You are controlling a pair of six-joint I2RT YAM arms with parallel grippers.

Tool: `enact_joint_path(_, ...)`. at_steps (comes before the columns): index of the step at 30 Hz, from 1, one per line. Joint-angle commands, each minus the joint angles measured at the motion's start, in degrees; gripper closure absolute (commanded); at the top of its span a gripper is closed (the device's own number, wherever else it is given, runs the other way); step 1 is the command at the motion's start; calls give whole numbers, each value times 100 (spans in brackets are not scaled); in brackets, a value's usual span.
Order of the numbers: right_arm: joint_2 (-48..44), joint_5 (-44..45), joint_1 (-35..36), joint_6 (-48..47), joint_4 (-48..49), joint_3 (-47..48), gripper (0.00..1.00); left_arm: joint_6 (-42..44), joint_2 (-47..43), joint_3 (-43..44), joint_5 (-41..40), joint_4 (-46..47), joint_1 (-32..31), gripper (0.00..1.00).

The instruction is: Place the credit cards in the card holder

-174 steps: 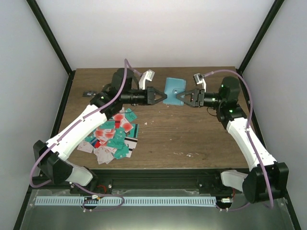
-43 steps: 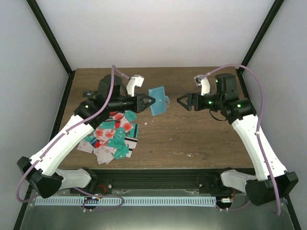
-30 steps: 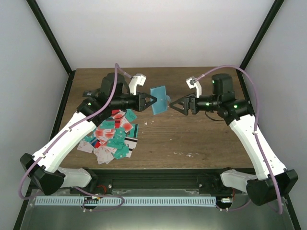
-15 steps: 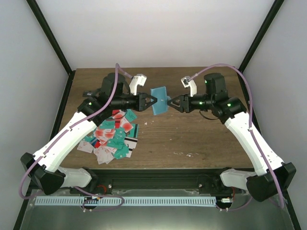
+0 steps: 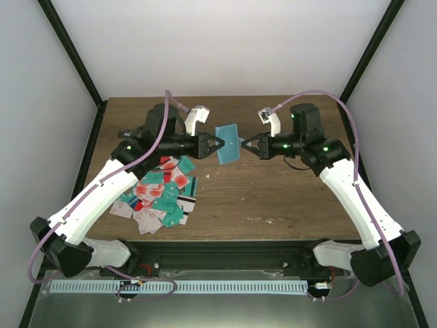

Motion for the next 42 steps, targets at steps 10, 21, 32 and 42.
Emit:
enact_joint_path(10,-278,56,47,591,14,-1441,99,-183,366,-1213,616,951,21,96)
enact_joint_path(21,-207,-218,42,1326,935,-3258,99,-159,1506,-2667,1179,2203,16,96)
enact_joint_path(32,-51,-212,43,1465,1256,-3797,99,227,2797,-2370,1050,2013,-1,74)
enact_joint_path(42,-210,-107,42,1472,1087,-3732,99,626,2275,-2194,281,1191,-254,27)
